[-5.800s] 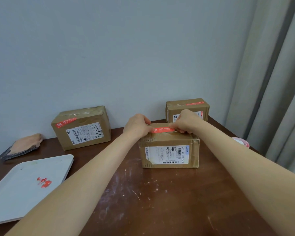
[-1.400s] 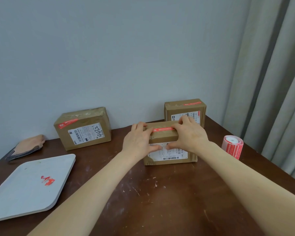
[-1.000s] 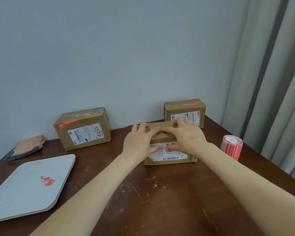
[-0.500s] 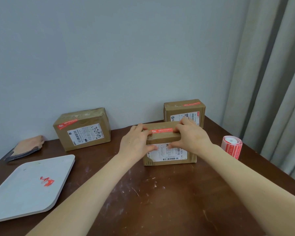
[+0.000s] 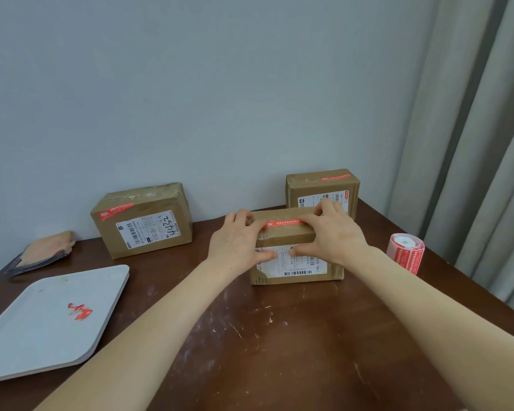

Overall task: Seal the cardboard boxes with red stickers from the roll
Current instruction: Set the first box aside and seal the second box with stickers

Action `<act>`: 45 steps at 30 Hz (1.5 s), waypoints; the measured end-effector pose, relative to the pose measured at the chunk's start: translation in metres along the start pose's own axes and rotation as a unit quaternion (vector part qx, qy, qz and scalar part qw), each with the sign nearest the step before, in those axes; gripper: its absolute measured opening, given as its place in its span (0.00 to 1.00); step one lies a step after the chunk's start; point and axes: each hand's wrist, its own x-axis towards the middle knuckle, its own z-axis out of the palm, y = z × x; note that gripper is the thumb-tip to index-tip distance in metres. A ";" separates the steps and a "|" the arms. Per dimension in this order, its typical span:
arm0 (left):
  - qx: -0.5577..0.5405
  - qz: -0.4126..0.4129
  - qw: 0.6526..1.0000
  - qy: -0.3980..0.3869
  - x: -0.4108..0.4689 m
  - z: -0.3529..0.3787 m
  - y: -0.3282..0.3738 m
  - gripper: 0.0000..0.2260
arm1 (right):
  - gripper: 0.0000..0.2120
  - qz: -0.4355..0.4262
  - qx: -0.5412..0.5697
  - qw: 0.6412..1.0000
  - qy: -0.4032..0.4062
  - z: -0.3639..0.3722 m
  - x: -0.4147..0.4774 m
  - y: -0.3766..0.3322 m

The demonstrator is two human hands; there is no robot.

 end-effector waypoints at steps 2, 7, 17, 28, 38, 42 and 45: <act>0.003 0.004 1.000 0.002 0.001 -0.002 0.001 0.31 | 0.36 0.003 0.002 1.000 -0.008 -0.002 0.001 -0.002; -0.001 0.003 1.000 0.004 0.000 -0.001 0.002 0.32 | 0.36 0.002 -0.002 1.000 -0.008 -0.002 0.002 -0.002; -0.027 0.012 0.999 0.042 -0.010 -0.001 0.001 0.30 | 0.32 -0.019 0.046 0.998 0.023 -0.001 -0.006 0.005; -0.028 0.008 0.999 0.024 -0.008 -0.001 0.002 0.25 | 0.29 -0.022 0.038 0.999 0.007 -0.002 -0.004 0.003; -0.032 0.002 0.999 0.030 -0.006 -0.002 0.002 0.29 | 0.33 -0.008 0.050 0.999 0.005 -0.001 -0.001 0.005; -0.043 0.002 0.999 0.029 -0.005 -0.002 -0.001 0.35 | 0.37 -0.011 0.029 1.000 0.003 -0.002 0.000 0.003; -0.027 -0.002 1.000 0.014 -0.001 -0.002 0.001 0.35 | 0.37 -0.014 -0.004 1.000 0.000 -0.002 0.000 0.001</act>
